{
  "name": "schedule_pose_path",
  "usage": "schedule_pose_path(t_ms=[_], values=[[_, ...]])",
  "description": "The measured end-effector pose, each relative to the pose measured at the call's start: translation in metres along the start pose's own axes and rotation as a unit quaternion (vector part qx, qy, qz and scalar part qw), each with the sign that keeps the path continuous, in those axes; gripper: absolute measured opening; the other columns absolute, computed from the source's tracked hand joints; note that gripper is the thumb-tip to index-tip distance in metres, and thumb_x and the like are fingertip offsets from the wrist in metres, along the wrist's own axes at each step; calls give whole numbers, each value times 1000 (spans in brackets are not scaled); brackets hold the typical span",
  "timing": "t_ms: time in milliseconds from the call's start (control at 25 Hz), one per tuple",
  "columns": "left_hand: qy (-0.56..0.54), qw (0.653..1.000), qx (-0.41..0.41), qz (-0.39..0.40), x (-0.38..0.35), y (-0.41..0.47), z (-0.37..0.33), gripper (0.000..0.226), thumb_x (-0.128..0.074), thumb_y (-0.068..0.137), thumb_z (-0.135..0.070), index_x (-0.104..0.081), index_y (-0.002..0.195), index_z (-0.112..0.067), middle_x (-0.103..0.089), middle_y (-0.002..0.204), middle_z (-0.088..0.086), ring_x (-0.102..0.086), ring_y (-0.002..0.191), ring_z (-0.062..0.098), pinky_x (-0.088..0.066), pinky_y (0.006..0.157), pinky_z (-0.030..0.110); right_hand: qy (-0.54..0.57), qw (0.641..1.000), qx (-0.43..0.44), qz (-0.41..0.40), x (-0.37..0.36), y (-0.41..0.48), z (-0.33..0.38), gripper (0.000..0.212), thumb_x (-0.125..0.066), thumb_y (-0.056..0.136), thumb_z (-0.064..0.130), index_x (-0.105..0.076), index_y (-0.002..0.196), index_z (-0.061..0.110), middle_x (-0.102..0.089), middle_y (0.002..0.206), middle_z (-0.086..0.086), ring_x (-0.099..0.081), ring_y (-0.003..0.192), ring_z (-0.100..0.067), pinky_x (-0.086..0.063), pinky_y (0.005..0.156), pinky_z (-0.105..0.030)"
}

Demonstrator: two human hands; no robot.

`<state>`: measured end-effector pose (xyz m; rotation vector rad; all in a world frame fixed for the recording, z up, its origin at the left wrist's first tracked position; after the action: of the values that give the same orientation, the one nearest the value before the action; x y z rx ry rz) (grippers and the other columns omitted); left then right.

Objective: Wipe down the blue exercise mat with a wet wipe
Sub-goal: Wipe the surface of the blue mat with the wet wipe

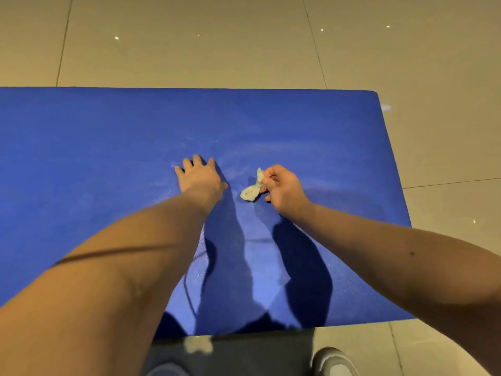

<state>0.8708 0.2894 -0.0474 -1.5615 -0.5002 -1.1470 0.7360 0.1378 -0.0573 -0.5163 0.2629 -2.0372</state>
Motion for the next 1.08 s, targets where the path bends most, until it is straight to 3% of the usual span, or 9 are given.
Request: schedule_pose_path(t_ms=[80,160,240,320,440,640,840,1000,1080], values=[[-25,999,-30,-14,1,-25,1,50,-53,98,-54,-56,137,-23,-47,141,8,-33,133,35,-39,108,45,31,998,-46,-5,0,-25,1,17,-51,101,3,-50,85,10,-55,82,-11,-56,74,-25,-44,50,-21],[-189,981,-50,16,0,-52,2,37,-55,100,-46,-69,119,-17,-65,120,9,-49,123,33,-51,93,45,53,996,-73,7,1,-50,5,10,-48,102,3,-50,92,6,-57,88,-13,-58,74,-21,-47,51,-20],[-374,923,-61,67,2,-84,-1,29,-62,99,-36,-73,103,-10,-72,98,12,-65,93,29,-57,80,42,60,995,-76,20,4,-74,18,9,-47,103,5,-50,95,9,-61,88,-10,-63,75,-19,-49,58,-25],[-465,875,-79,110,14,-118,-6,21,-68,96,-28,-72,99,-7,-71,88,13,-63,74,24,-55,71,38,56,995,-82,30,5,-93,35,10,-47,102,8,-52,94,12,-65,87,-6,-67,79,-20,-54,69,-33],[-489,854,-122,127,39,-156,-15,22,-72,93,-18,-67,112,-7,-71,91,11,-64,76,22,-57,70,34,62,994,-83,27,7,-114,69,13,-49,101,4,-55,92,11,-63,91,-10,-65,75,-21,-60,79,-35],[-456,879,-137,32,64,-212,2,20,-75,91,-14,-68,103,0,-66,83,17,-60,72,27,-57,78,47,156,975,-152,43,7,-170,102,15,-50,97,6,-65,95,3,-68,87,-10,-64,74,-22,-57,90,-40],[-423,894,-149,-10,90,-283,39,17,-74,90,-13,-70,102,-1,-67,85,15,-58,69,24,-54,67,37,86,982,-146,81,-4,-220,140,28,-71,92,25,-71,104,0,-75,100,-15,-66,81,-21,-53,63,-26],[-434,886,-161,-17,114,-327,62,20,-68,88,-5,-70,108,-9,-67,90,8,-58,71,20,-50,59,30,80,985,-149,32,-11,-253,171,20,-60,99,16,-65,107,-2,-75,92,-17,-70,67,-19,-43,44,-23],[-458,873,-170,-13,113,-334,68,29,-67,87,1,-68,114,-8,-69,98,10,-60,74,20,-54,64,34,72,984,-162,-1,-17,-261,166,18,-58,100,16,-65,107,1,-74,87,-13,-66,57,-14,-40,41,-21]])
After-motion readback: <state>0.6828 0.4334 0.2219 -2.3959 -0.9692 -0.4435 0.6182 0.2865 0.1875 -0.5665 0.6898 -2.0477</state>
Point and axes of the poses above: each hand's wrist, its own y-axis towards the middle knuckle, its own x-axis out of the back of the hand, z = x × y, the point moved 5 cm from there along y, towards the middle knuckle
